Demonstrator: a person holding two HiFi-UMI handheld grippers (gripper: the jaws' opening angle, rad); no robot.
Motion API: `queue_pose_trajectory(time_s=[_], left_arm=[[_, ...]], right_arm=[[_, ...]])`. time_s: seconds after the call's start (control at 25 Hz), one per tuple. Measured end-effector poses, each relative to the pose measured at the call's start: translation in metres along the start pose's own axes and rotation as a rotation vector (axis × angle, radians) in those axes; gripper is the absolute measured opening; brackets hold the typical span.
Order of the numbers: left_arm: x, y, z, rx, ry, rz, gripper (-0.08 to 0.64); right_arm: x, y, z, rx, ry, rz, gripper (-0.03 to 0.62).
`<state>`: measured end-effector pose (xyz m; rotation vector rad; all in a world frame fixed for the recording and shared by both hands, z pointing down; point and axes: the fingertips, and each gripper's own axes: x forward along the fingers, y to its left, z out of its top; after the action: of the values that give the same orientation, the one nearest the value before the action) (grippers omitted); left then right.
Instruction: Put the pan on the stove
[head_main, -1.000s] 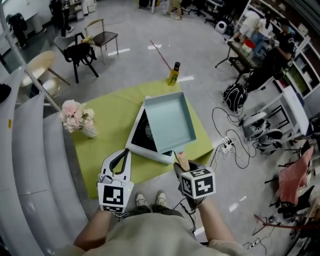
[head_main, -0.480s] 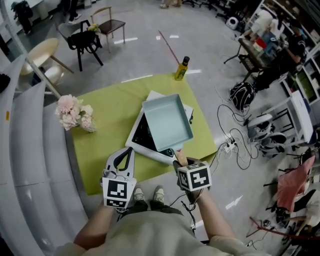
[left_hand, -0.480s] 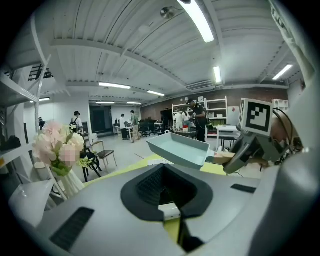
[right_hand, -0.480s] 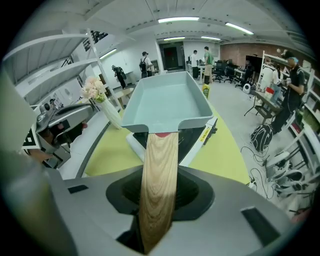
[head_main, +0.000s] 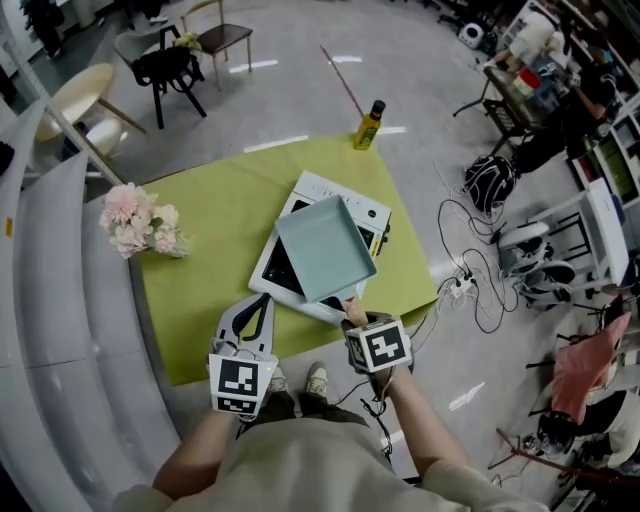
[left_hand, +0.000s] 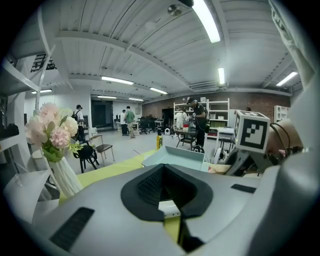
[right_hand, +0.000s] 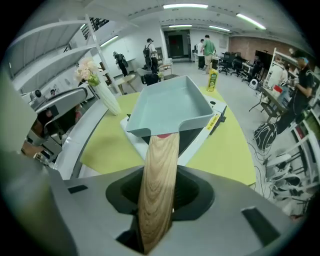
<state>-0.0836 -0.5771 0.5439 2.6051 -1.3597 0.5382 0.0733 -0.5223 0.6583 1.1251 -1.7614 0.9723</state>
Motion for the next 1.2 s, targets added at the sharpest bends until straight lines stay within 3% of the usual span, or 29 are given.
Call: queue_pose_trajectory(time_s=[0.24, 0.56, 0.68, 0.88, 1.2], left_arm=[[0.003, -0.002, -0.012, 0.011, 0.036, -0.010, 0.006], [-0.002, -0.003, -0.020, 0.001, 0.070, -0.009, 0.006], [-0.007, -0.005, -0.019, -0.004, 0.069, -0.004, 0.006], [-0.016, -0.005, -0.004, 0.011, 0.042, 0.011, 0.006], [-0.046, -0.013, 0.054, 0.006, -0.043, 0.022, 0.006]], right_arm=[[0.014, 0.007, -0.002, 0.054, -0.017, 0.078, 0.121], [0.025, 0.009, -0.003, 0.080, -0.046, 0.107, 0.129], [0.021, 0.011, -0.004, 0.064, -0.047, 0.116, 0.194], [-0.001, 0.005, 0.003, 0.064, -0.108, 0.123, 0.222], [-0.063, -0.004, 0.025, 0.054, -0.275, 0.107, 0.197]])
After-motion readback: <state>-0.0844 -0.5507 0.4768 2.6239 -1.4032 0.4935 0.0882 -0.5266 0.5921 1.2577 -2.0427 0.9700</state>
